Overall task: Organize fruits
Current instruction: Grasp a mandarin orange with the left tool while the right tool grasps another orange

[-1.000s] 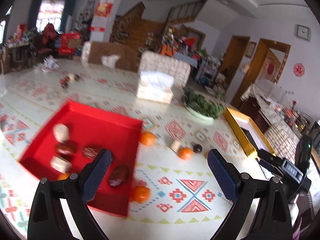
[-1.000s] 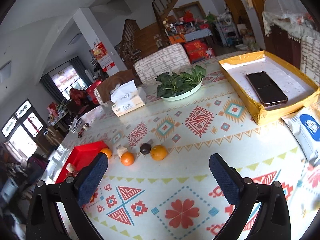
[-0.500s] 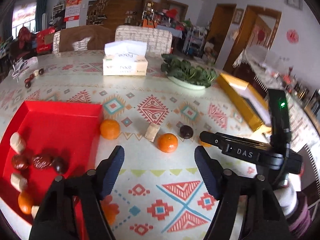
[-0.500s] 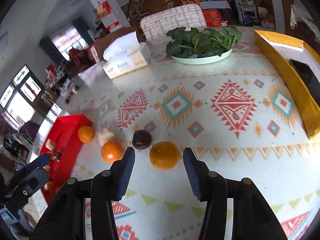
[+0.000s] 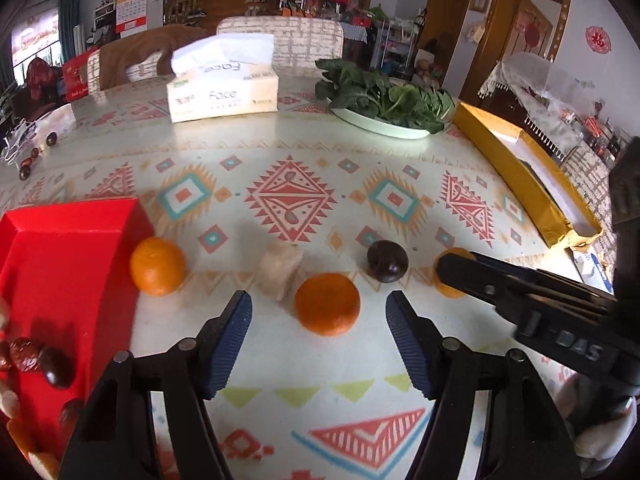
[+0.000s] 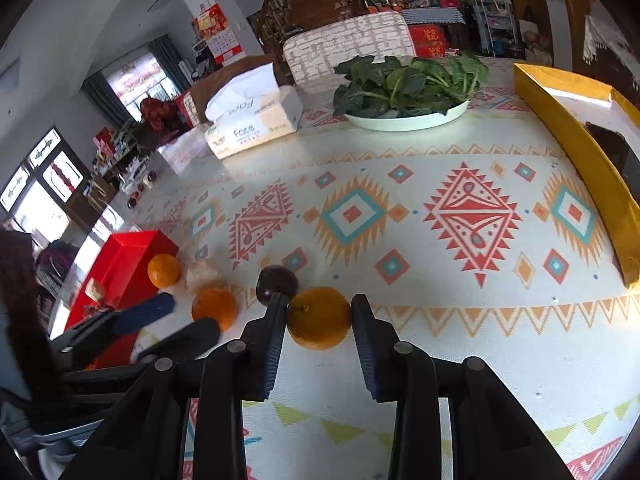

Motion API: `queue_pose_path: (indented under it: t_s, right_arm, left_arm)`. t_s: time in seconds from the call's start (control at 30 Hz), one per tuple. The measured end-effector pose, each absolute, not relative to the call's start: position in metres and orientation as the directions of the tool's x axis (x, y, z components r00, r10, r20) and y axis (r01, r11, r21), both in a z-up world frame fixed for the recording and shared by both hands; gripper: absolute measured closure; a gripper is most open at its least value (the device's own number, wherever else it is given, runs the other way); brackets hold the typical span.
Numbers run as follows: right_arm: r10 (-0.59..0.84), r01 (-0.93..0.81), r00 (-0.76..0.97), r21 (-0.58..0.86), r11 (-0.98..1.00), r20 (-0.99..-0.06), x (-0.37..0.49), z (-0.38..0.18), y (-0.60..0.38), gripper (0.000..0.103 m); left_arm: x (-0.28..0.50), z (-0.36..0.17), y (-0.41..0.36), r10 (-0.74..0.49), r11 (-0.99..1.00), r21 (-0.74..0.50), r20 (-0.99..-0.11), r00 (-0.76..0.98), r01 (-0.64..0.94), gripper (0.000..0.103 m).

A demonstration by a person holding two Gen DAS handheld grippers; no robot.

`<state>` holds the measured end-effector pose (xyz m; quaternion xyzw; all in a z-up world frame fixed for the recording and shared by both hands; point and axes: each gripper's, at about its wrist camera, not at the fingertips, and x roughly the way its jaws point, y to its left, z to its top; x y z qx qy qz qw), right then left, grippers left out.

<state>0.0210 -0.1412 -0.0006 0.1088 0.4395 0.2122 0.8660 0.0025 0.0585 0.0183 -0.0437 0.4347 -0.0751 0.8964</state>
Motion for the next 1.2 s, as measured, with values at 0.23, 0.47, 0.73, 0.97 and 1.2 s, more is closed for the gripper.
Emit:
queue_pose_path:
  t_s: [0.23, 0.47, 0.73, 0.97, 1.2]
  right_arm:
    - [0.479, -0.250, 0.517, 0.410, 0.877, -0.710, 0.024, -0.002, -0.150, 0.066]
    - [0.471, -0.235, 0.523, 0.411, 0.881, -0.710, 0.023, -0.002, -0.155, 0.066]
    - [0.481, -0.253, 0.550, 0.413, 0.875, -0.683, 0.016, 0.005, -0.152, 0.066]
    - [0.553, -0.317, 0.544, 0.455, 0.832, -0.631, -0.008, 0.039, -0.127, 0.066]
    - [0.637, -0.418, 0.471, 0.481, 0.770, -0.610, -0.027, 0.071, -0.069, 0.066]
  left_arm:
    - [0.015, 0.010, 0.054, -0.141, 0.990, -0.120, -0.784, 0.605, 0.075, 0.053]
    - [0.004, 0.013, 0.057, -0.169, 0.985, -0.151, -0.774, 0.610, 0.081, 0.070]
    - [-0.048, 0.046, 0.105, -0.223, 0.957, -0.290, -0.707, 0.672, 0.012, 0.070]
    - [-0.098, 0.078, 0.186, -0.151, 0.928, -0.354, -0.640, 0.753, -0.114, 0.070]
    - [-0.112, 0.086, 0.247, -0.113, 0.911, -0.375, -0.623, 0.774, -0.169, 0.070]
